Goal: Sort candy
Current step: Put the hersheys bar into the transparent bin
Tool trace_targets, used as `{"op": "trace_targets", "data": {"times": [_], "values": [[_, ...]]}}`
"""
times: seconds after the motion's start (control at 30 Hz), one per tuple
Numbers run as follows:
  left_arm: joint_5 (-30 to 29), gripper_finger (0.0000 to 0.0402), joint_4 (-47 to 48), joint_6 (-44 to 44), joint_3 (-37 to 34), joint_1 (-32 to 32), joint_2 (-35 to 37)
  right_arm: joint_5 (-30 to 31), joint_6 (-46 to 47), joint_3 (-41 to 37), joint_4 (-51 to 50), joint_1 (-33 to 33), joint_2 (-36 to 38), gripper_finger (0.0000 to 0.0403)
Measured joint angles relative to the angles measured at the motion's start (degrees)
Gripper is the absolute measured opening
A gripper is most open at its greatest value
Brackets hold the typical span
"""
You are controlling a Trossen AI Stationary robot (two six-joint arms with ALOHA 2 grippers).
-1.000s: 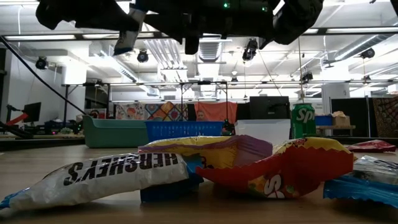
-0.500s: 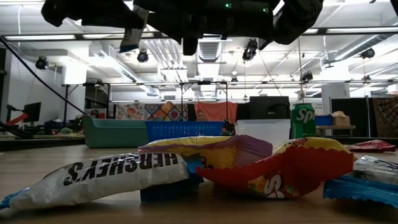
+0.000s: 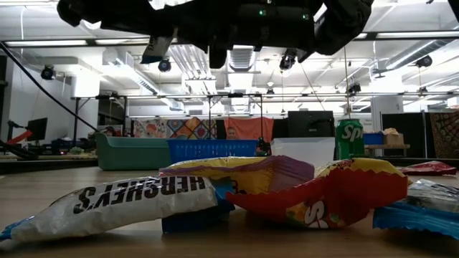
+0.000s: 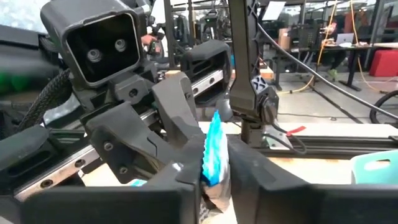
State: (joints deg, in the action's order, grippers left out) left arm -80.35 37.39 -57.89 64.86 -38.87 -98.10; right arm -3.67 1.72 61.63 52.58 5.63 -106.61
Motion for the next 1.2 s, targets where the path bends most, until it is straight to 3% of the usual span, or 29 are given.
{"op": "trace_targets", "data": {"times": [0.37, 0.57, 0.8, 0.97, 1.07, 1.2], "values": [[3.57, 0.013, 1.46, 0.02, 0.0, -0.02, 0.76, 0.2, 2.21, -0.02, -0.64, -0.15, 0.66, 0.0027], [6.39, 0.0164, 5.87, -3.3, 0.0, -0.09, 2.69, 3.06, 2.32, -0.02, -10.65, -2.08, 5.5, 0.0027], [12.09, 0.0169, 12.05, -6.29, 0.0, -0.09, 7.3, 14.67, 0.58, -0.01, -31.98, -6.58, 13.11, 0.0027], [15.28, 0.0169, 13.68, -6.29, 0.0, -0.09, 9.78, 32.26, 0.88, -0.02, -51.29, -11.72, 17.52, 0.0027], [15.9, 0.0169, 14.44, -6.29, 0.0, -0.09, 10.76, 41.62, 6.78, -0.02, -63.89, -15.49, 19.36, 0.003], [15.6, 0.0169, 14.91, -6.29, 0.0, -0.09, 10.91, 42.72, 18.25, -0.05, -76.66, -21.06, 19.65, 0.003]]}}
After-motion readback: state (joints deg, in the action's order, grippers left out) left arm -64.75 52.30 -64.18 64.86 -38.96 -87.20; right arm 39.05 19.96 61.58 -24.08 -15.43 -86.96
